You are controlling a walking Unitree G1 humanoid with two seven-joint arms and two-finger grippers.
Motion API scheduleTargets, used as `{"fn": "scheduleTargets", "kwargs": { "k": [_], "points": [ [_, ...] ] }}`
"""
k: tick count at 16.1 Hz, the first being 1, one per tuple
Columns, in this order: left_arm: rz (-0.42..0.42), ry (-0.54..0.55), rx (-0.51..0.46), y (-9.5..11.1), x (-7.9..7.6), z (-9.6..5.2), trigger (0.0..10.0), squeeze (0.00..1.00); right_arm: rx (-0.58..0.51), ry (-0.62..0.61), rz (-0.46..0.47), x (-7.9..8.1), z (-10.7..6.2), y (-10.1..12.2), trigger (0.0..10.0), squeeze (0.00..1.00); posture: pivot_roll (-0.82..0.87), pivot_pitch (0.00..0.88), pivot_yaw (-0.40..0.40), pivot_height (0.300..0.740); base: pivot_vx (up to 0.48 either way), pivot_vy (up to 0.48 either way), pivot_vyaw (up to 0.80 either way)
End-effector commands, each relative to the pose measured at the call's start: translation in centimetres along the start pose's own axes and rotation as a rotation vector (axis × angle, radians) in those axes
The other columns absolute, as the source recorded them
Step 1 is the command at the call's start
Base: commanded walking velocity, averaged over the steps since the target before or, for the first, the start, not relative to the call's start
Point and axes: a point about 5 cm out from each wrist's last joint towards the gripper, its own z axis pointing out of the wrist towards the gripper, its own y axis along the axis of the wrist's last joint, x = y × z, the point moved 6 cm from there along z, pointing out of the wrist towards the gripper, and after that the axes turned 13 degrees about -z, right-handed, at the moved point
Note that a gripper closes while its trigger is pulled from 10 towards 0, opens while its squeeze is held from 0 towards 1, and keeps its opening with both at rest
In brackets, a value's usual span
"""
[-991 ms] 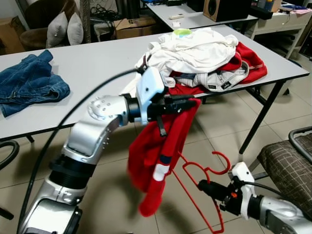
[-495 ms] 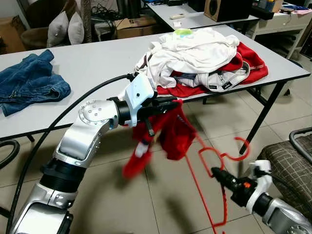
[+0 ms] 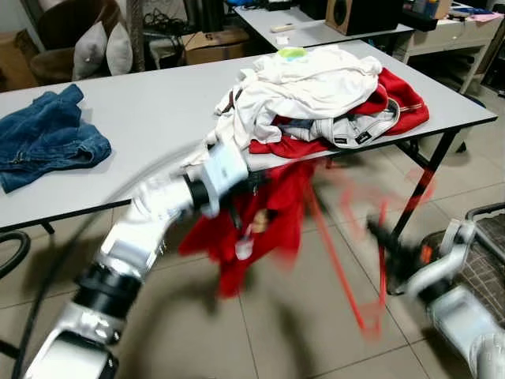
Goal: Hang hanger
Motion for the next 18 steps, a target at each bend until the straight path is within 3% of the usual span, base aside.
{"fn": "scheduleTargets", "kwargs": {
  "k": [1, 3, 6, 9, 11, 13, 15, 17, 18],
  "points": [
    [0.0, -0.004, 0.027, -1.4, -0.5, -0.1, 10.0, 0.0, -0.124, -0.067, 0.076, -0.6, 1.3, 2.9, 10.0, 0.0, -0.07, 0.0, 0.085, 0.74, 0.0, 0.0, 0.0],
    [-0.028, -0.012, 0.032, -2.4, -1.5, -0.1, 10.0, 0.0, -0.206, -0.166, 0.184, -1.9, 3.6, 4.6, 10.0, 0.0, -0.07, 0.0, 0.083, 0.74, 0.0, 0.0, 0.0],
    [-0.03, -0.007, -0.019, -1.6, -2.4, -0.1, 10.0, 0.0, -0.219, -0.301, 0.342, -3.9, 6.1, 4.5, 10.0, 0.0, -0.05, 0.0, 0.061, 0.74, 0.0, 0.0, 0.0],
    [-0.042, -0.045, -0.041, -1.5, -4.5, 0.7, 10.0, 0.0, -0.256, -0.363, 0.472, -4.1, 8.4, 4.8, 10.0, 0.0, -0.04, 0.0, 0.044, 0.74, 0.0, 0.0, 0.0],
    [-0.094, -0.082, -0.073, -1.0, -6.1, 1.5, 10.0, 0.0, -0.275, -0.343, 0.464, -3.2, 9.5, 5.2, 10.0, 0.0, -0.04, 0.0, 0.042, 0.74, 0.0, 0.0, 0.0],
    [-0.108, -0.081, -0.073, -1.0, -6.6, 2.2, 10.0, 0.0, -0.298, -0.295, 0.497, -1.9, 10.4, 5.7, 10.0, 0.0, -0.03, 0.0, 0.041, 0.74, 0.0, 0.0, 0.0],
    [-0.048, 0.013, -0.023, -2.1, -5.2, 2.6, 10.0, 0.0, -0.232, -0.216, 0.424, 0.5, 11.2, 5.1, 10.0, 0.0, -0.03, 0.0, 0.035, 0.74, 0.0, 0.0, 0.0],
    [-0.027, 0.068, -0.038, -1.7, -3.8, 1.7, 10.0, 0.0, -0.182, -0.107, 0.334, 2.8, 10.7, 4.6, 10.0, 0.0, -0.03, 0.0, 0.031, 0.74, 0.0, 0.0, 0.0],
    [-0.024, 0.081, -0.051, -1.4, -3.4, 1.3, 10.0, 0.0, -0.163, -0.08, 0.321, 3.3, 10.3, 4.3, 10.0, 0.0, -0.03, 0.0, 0.031, 0.74, 0.0, 0.0, 0.0]
  ]
}}
